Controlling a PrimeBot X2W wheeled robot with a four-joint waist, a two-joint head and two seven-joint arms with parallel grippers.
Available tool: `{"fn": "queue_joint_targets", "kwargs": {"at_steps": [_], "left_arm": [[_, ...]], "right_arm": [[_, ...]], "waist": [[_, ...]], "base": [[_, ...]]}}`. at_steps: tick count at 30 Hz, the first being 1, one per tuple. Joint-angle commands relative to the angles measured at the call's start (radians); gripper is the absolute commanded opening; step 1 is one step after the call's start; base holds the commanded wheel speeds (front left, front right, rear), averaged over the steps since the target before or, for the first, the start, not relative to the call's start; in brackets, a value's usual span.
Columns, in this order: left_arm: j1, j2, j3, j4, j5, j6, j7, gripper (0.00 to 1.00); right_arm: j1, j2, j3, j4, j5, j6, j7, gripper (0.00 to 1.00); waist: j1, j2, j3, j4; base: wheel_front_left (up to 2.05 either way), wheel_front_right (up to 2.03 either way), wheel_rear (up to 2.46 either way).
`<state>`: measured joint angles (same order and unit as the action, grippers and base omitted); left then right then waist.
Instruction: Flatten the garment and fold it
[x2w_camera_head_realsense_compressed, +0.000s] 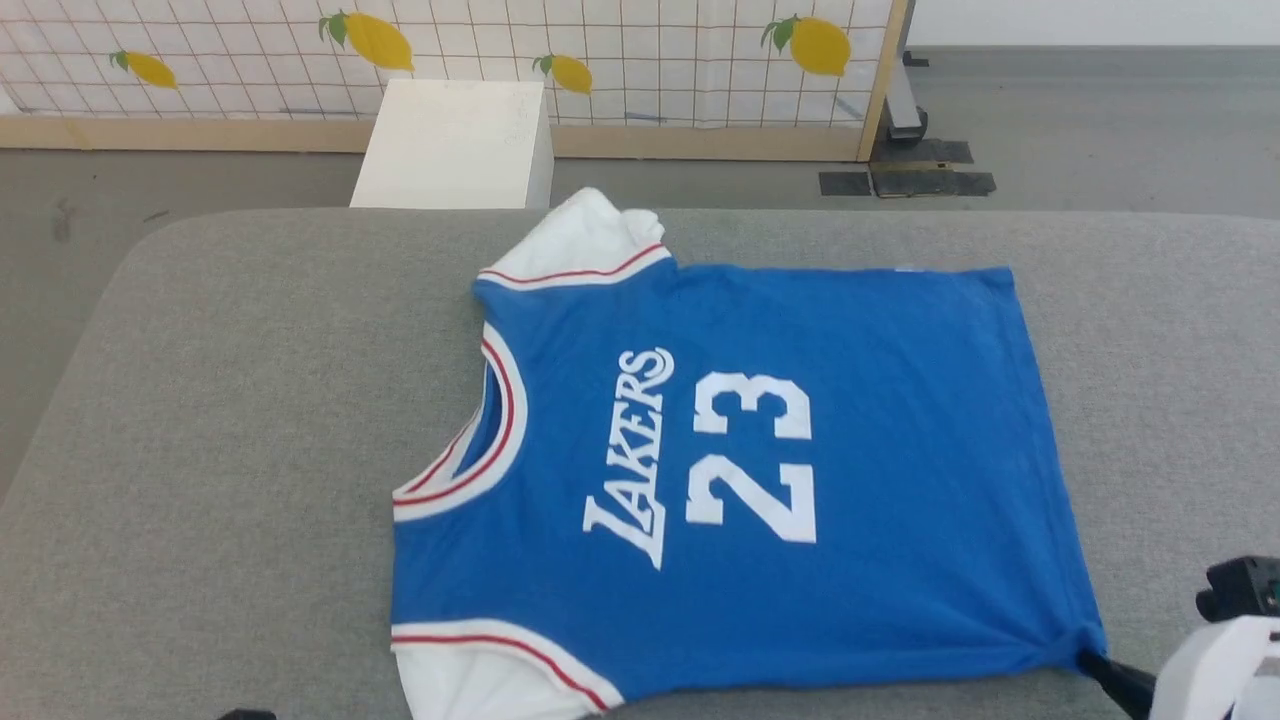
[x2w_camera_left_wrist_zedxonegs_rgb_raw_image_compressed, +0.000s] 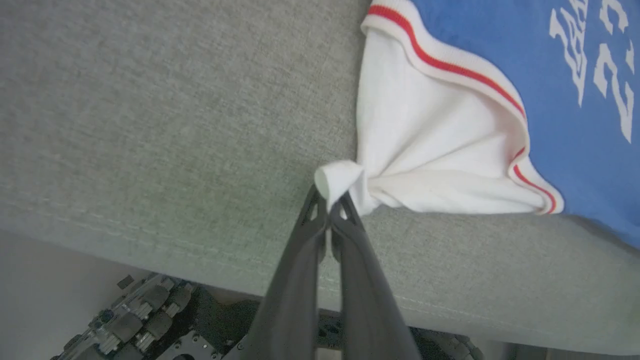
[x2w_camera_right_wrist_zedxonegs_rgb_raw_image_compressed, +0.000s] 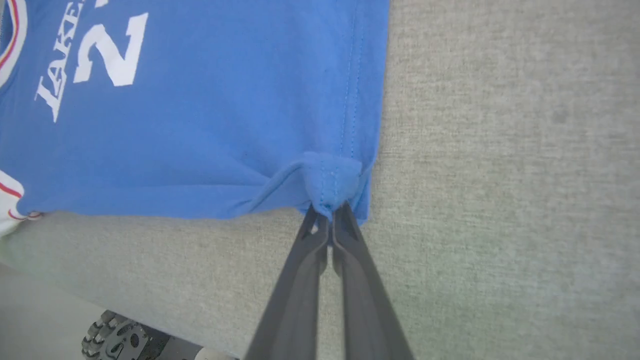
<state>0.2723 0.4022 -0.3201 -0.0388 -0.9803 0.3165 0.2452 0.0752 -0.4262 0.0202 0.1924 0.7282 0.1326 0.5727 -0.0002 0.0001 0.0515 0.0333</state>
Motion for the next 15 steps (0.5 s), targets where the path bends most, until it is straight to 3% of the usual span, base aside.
{"fn": "queue_joint_targets", "kwargs": {"at_steps": [1, 7, 15], "left_arm": [[0.028, 0.016, 0.007, -0.011, -0.012, 0.016, 0.012, 0.0], [0.071, 0.03, 0.022, -0.089, -0.018, 0.054, 0.023, 0.0], [-0.025, 0.062, 0.064, -0.165, 0.05, 0.033, -0.061, 0.0]], "right_arm": [[0.025, -0.005, -0.021, -0.009, -0.01, -0.002, 0.027, 0.0], [0.069, 0.028, -0.076, -0.077, -0.05, -0.002, 0.112, 0.0], [0.019, 0.061, -0.114, -0.16, -0.097, -0.002, 0.143, 0.0]], "waist": [[0.0002, -0.0001, 0.001, -0.002], [0.0002, -0.0001, 0.008, -0.009], [0.0002, -0.0001, 0.034, -0.015]], "base": [[0.0, 0.0, 0.0], [0.0, 0.0, 0.0], [0.0, 0.0, 0.0]]}}
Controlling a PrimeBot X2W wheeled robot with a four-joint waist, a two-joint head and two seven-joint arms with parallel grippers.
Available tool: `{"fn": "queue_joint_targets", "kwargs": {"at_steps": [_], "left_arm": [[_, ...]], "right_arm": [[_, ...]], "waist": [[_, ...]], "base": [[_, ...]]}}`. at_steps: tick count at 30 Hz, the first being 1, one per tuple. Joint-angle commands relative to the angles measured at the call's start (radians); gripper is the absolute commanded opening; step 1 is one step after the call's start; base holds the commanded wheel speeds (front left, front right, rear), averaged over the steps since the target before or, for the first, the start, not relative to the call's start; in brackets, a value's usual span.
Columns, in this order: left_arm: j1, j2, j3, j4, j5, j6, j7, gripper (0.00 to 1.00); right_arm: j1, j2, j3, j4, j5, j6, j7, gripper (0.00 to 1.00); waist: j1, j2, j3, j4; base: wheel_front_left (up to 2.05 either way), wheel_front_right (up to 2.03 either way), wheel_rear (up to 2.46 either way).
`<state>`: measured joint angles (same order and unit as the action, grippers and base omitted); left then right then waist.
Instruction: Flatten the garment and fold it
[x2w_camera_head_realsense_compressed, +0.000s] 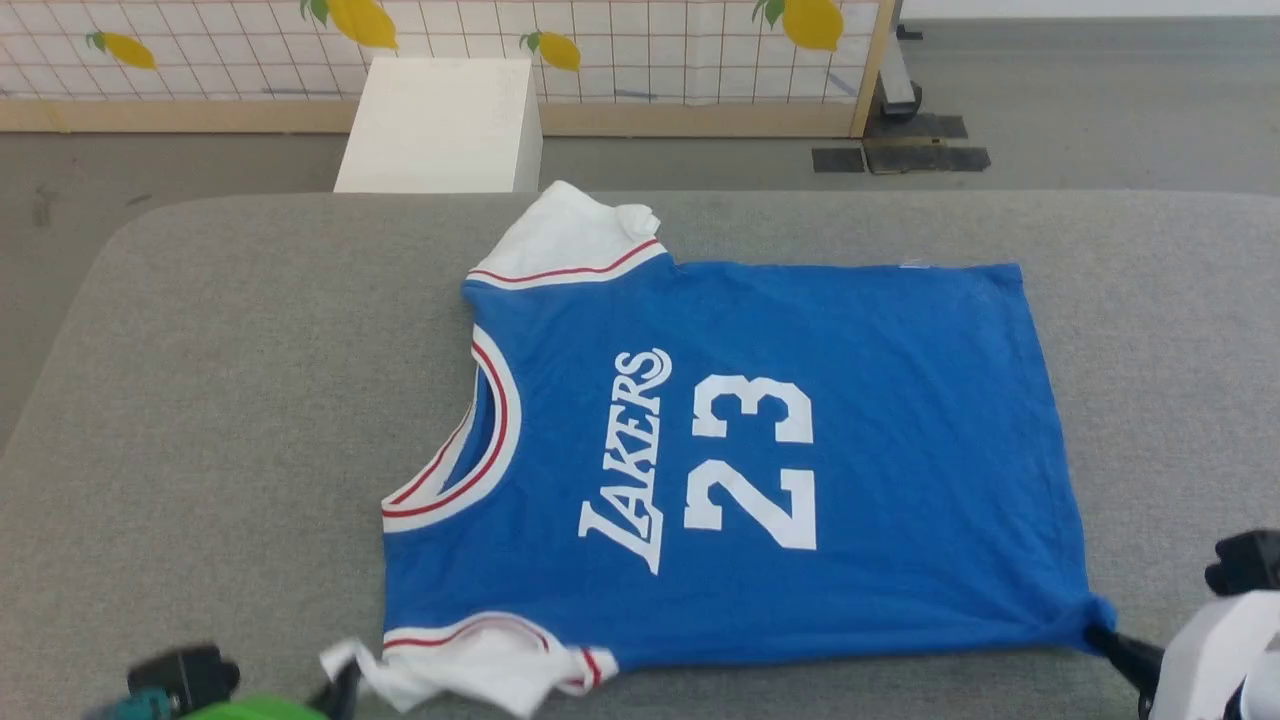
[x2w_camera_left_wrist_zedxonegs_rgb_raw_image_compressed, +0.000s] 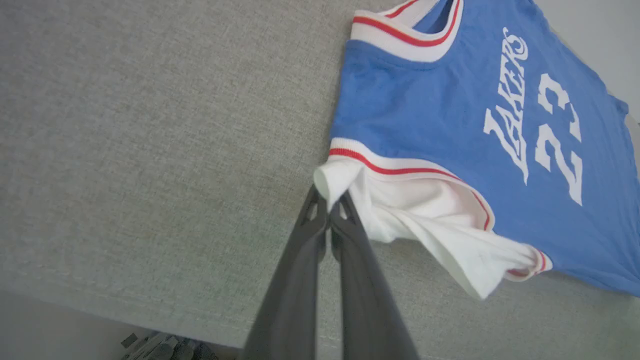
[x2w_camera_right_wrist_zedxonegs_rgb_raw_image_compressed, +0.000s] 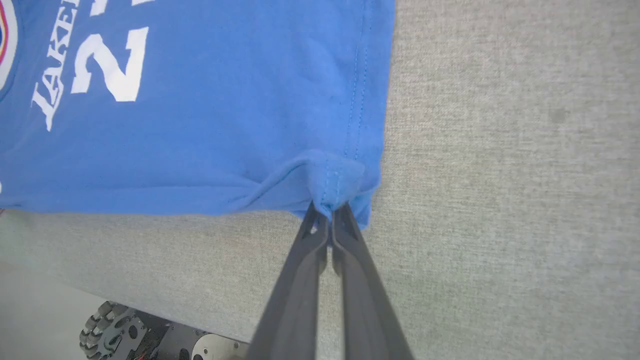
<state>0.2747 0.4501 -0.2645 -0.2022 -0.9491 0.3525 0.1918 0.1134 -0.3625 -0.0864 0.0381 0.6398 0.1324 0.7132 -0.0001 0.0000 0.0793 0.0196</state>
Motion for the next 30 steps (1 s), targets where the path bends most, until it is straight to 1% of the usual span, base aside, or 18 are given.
{"fn": "queue_joint_targets", "kwargs": {"at_steps": [1, 2, 7, 17, 24, 30], "left_arm": [[-0.049, 0.016, 0.01, -0.005, 0.028, -0.006, -0.015, 0.0], [-0.125, 0.03, 0.002, -0.002, 0.058, -0.022, -0.017, 0.0], [-0.266, 0.043, -0.026, 0.025, 0.088, -0.053, 0.012, 0.0], [-0.574, 0.062, -0.086, 0.144, 0.133, -0.12, 0.117, 0.0], [-0.749, 0.028, -0.128, 0.258, 0.154, -0.154, 0.157, 0.0], [-0.801, -0.004, -0.157, 0.377, 0.15, -0.163, 0.188, 0.0]], "right_arm": [[-0.031, 0.0, -0.011, -0.012, -0.01, -0.002, 0.006, 0.0], [-0.081, 0.0, -0.015, -0.027, -0.02, -0.002, 0.019, 0.0], [-0.174, -0.003, -0.008, -0.031, -0.038, -0.002, 0.057, 0.0], [-0.36, -0.018, 0.028, 0.0, -0.079, -0.002, 0.179, 0.0], [-0.456, -0.027, 0.056, 0.033, -0.107, -0.002, 0.26, 0.0], [-0.5, -0.028, 0.095, 0.062, -0.125, -0.002, 0.32, 0.0]], "waist": [[0.0001, 0.0, 0.012, -0.004], [0.0001, 0.0, 0.033, -0.012], [0.0001, 0.0, 0.086, -0.024], [0.0001, 0.0, 0.224, -0.037], [0.0001, 0.0, 0.318, -0.034], [0.0001, 0.0, 0.366, -0.039]], "base": [[0.0, 0.0, 0.0], [0.0, 0.0, 0.0], [0.0, 0.0, 0.0], [0.0, 0.0, 0.0], [0.0, 0.0, 0.0], [0.0, 0.0, 0.0]]}}
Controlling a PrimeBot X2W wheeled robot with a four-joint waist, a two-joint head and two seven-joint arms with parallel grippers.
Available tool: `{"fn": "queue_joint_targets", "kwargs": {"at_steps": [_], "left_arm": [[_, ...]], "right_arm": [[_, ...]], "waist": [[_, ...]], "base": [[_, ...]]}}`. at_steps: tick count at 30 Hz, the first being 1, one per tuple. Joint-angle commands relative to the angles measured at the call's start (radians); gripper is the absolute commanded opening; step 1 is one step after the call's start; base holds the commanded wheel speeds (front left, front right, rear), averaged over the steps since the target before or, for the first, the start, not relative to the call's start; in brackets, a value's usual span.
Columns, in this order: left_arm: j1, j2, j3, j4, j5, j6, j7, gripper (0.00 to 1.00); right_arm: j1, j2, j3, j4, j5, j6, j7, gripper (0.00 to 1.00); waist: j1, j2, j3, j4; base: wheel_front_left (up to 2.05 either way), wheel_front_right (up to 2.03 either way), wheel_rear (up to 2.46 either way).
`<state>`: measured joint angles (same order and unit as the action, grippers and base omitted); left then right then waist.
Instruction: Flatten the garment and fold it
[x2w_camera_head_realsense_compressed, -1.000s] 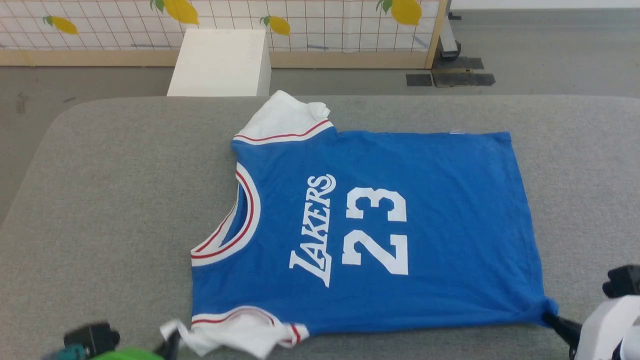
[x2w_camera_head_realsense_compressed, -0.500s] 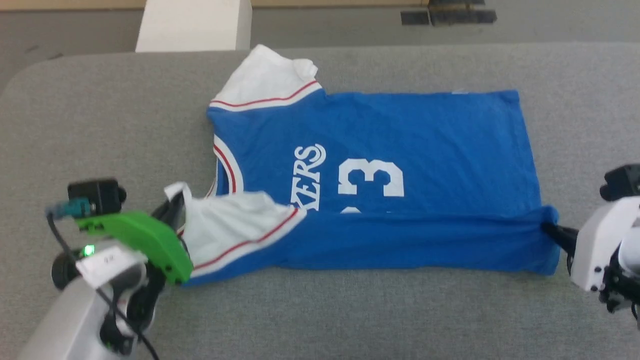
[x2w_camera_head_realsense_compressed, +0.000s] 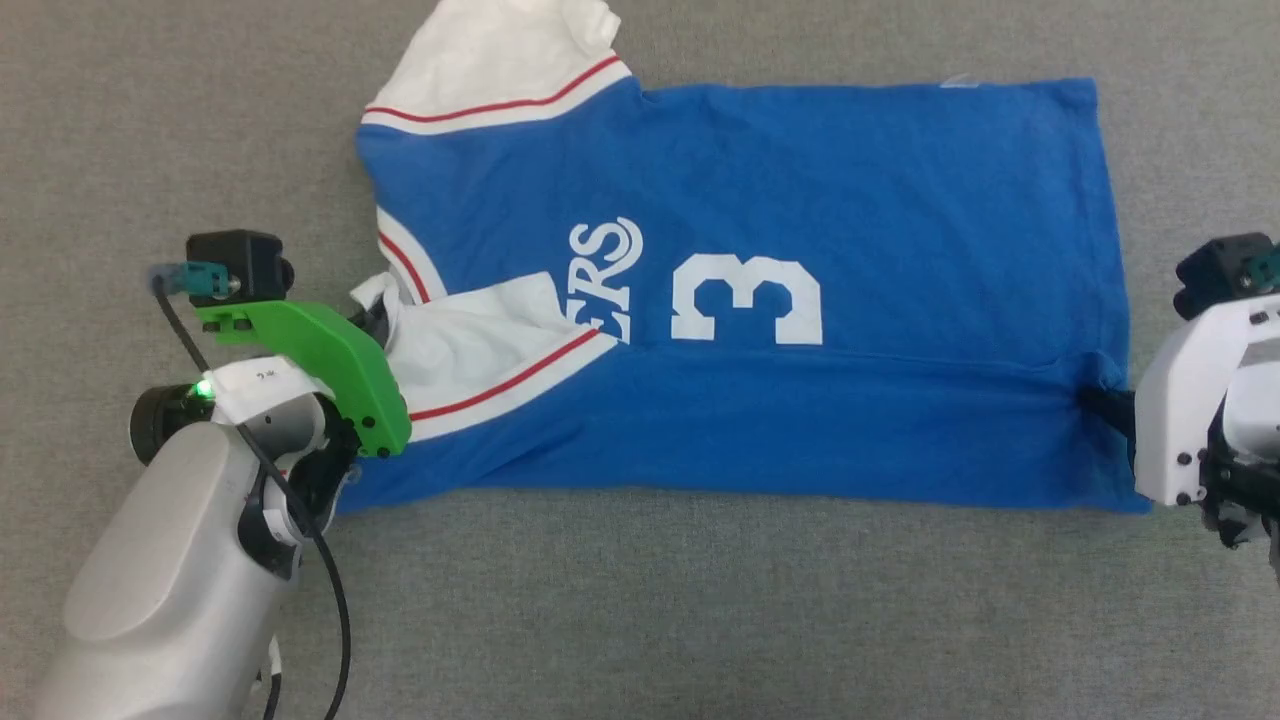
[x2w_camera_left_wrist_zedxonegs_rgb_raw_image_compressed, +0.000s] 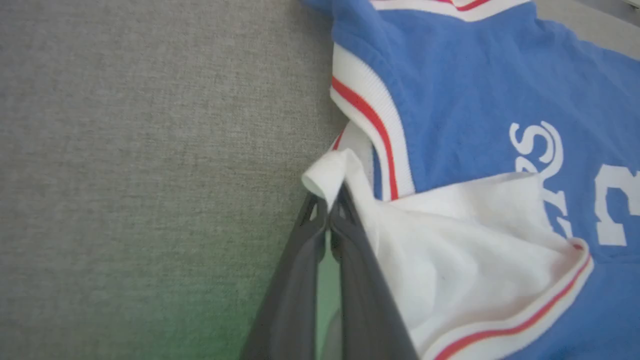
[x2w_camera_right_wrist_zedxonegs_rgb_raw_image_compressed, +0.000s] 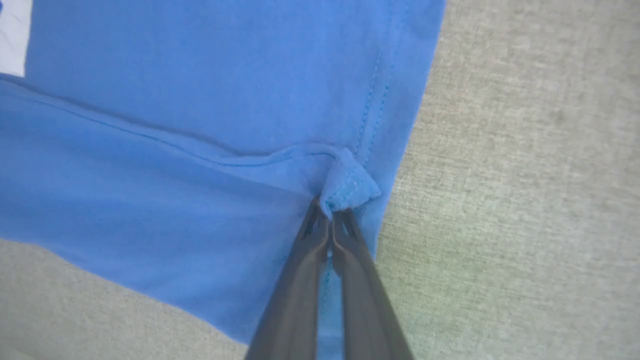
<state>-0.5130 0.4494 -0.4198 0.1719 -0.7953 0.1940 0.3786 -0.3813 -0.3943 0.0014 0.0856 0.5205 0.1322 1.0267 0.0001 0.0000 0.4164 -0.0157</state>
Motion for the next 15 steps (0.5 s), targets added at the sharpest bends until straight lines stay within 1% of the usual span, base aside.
{"fn": "queue_joint_targets", "kwargs": {"at_steps": [1, 5, 6, 7, 8, 12, 15], "left_arm": [[-0.017, -0.007, -0.004, 0.016, -0.006, -0.005, 0.004, 0.0], [-0.026, -0.022, -0.013, 0.056, -0.02, -0.016, 0.016, 0.0], [-0.027, -0.026, -0.015, 0.062, -0.022, -0.018, 0.018, 0.49], [-0.029, -0.028, -0.015, 0.067, -0.025, -0.018, 0.019, 1.0], [-0.031, -0.029, -0.013, 0.069, -0.026, -0.018, 0.015, 1.0], [-0.027, -0.028, 0.001, 0.07, -0.032, -0.012, -0.002, 1.0], [-0.011, -0.025, 0.025, 0.052, -0.037, -0.006, -0.041, 1.0]], "right_arm": [[-0.008, 0.004, 0.012, 0.018, -0.005, -0.002, 0.014, 0.0], [-0.016, 0.003, 0.024, 0.029, -0.001, -0.002, 0.026, 0.0], [-0.016, 0.003, 0.023, 0.03, 0.003, -0.002, 0.021, 0.05], [-0.015, 0.002, 0.021, 0.03, 0.008, -0.002, 0.015, 0.77], [-0.013, 0.001, 0.018, 0.03, 0.012, -0.002, 0.008, 1.0], [0.001, 0.003, -0.008, 0.025, 0.029, -0.002, -0.029, 1.0], [0.02, 0.013, -0.043, 0.009, 0.042, -0.002, -0.076, 1.0]], "waist": [[-0.0001, 0.0, 0.032, -0.004], [-0.0001, 0.0, 0.031, -0.002], [-0.0001, 0.0, 0.025, 0.0], [-0.0001, 0.0, 0.017, 0.002], [-0.0001, 0.0, 0.009, 0.003], [-0.0001, 0.0, -0.044, 0.011], [-0.0001, 0.0, -0.101, 0.015]], "base": [[0.0, 0.0, 0.0], [0.0, 0.0, 0.0], [0.0, 0.0, 0.0], [0.0, 0.0, 0.0], [0.0, 0.0, 0.0], [0.0, 0.0, 0.0], [0.0, 0.0, 0.0]]}}
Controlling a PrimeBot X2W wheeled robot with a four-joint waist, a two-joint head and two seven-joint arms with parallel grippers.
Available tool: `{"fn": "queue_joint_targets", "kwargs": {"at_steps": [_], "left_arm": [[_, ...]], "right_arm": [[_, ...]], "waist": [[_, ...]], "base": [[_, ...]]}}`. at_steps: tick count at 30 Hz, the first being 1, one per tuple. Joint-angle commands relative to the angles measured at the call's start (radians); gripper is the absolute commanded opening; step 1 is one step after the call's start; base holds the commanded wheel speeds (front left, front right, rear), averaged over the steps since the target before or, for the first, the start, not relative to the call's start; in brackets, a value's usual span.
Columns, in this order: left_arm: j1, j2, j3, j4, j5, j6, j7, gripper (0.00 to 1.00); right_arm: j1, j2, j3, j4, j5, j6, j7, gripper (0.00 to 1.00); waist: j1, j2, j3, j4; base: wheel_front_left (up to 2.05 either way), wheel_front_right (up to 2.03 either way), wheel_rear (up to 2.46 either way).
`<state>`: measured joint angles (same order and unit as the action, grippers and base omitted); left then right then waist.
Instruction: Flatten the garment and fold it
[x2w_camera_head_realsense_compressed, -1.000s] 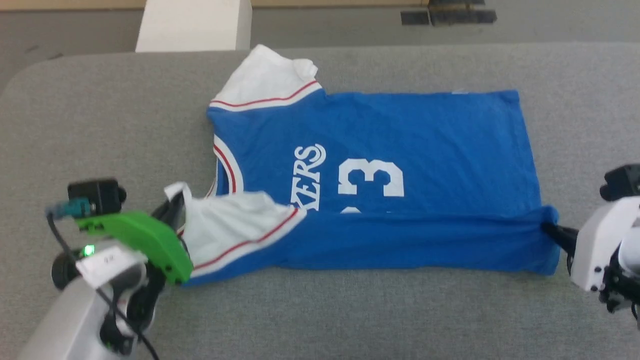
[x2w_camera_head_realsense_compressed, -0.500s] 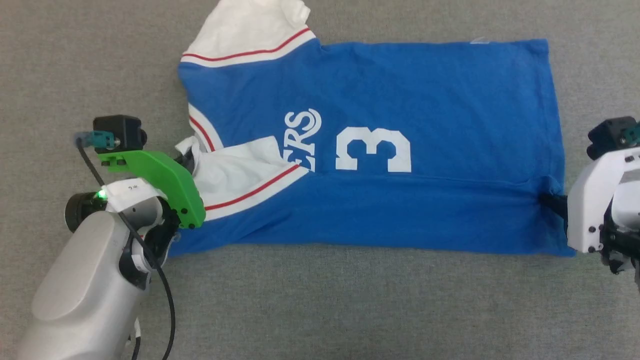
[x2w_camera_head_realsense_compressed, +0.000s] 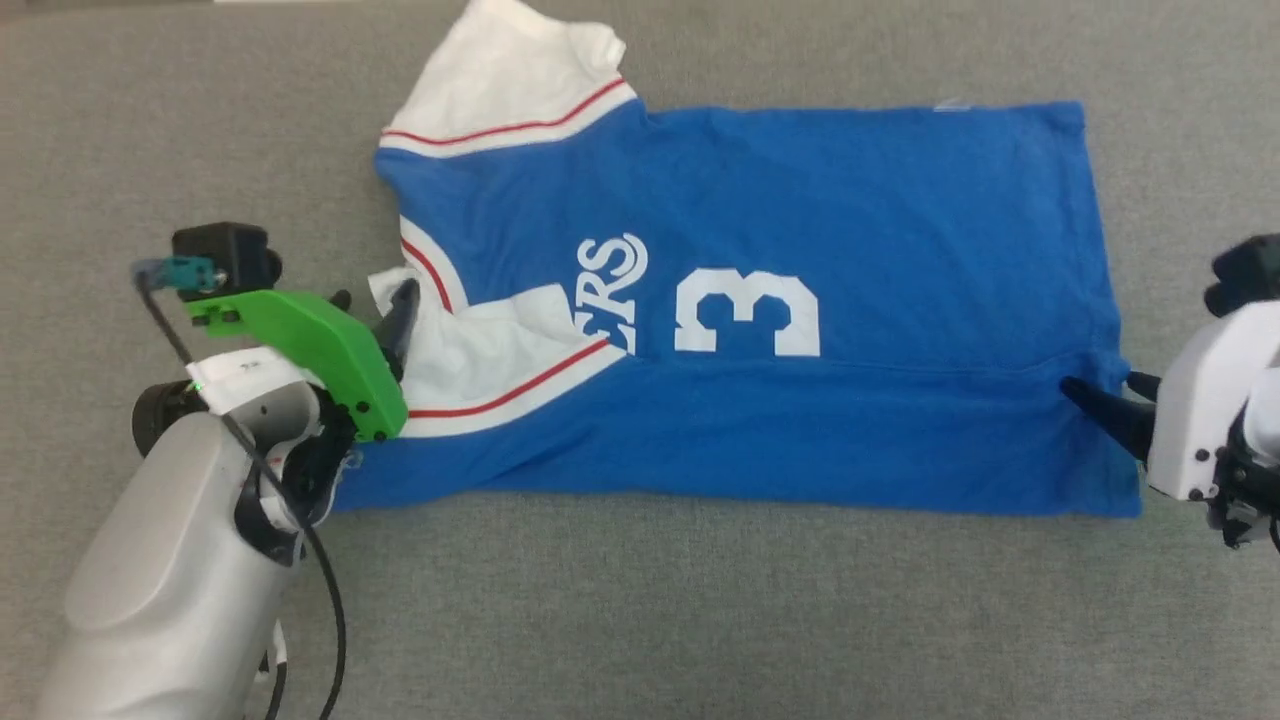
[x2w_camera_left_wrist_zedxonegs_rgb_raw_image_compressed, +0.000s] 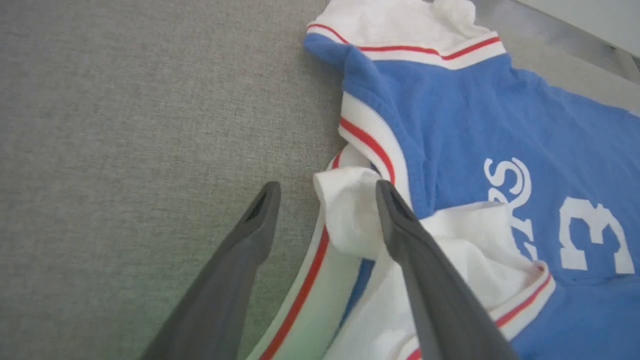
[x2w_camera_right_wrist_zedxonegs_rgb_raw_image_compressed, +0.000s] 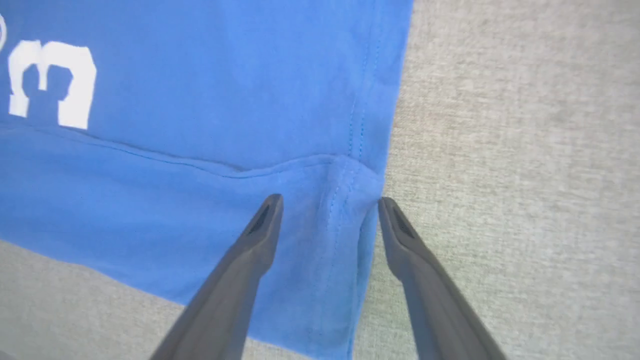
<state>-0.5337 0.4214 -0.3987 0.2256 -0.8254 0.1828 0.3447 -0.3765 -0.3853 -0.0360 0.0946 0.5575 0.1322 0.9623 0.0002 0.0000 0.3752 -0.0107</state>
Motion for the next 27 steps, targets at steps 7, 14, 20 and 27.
{"fn": "queue_joint_targets", "kwargs": {"at_steps": [7, 14, 20, 27], "left_arm": [[0.104, 0.029, 0.075, -0.079, 0.016, 0.019, -0.18, 1.0], [0.403, 0.004, 0.102, -0.162, 0.087, -0.023, -0.547, 1.0], [0.494, -0.039, 0.1, -0.142, 0.1, -0.032, -0.591, 1.0], [0.527, -0.078, 0.106, -0.125, 0.126, -0.034, -0.603, 1.0]], "right_arm": [[0.075, 0.046, -0.086, -0.071, 0.016, -0.002, -0.208, 1.0], [0.3, 0.07, -0.109, -0.118, -0.053, -0.002, -0.607, 1.0], [0.395, 0.091, -0.11, -0.075, -0.093, -0.002, -0.731, 1.0], [0.439, 0.101, -0.079, -0.037, -0.101, -0.002, -0.761, 1.0]], "waist": [[-0.0002, 0.0, -0.185, 0.012], [-0.0002, 0.0, -0.286, 0.017], [-0.0002, 0.0, -0.302, 0.024], [-0.0002, 0.0, -0.307, 0.022]], "base": [[0.0, 0.0, 0.0], [0.0, 0.0, 0.0], [0.0, 0.0, 0.0], [0.0, 0.0, 0.0]]}}
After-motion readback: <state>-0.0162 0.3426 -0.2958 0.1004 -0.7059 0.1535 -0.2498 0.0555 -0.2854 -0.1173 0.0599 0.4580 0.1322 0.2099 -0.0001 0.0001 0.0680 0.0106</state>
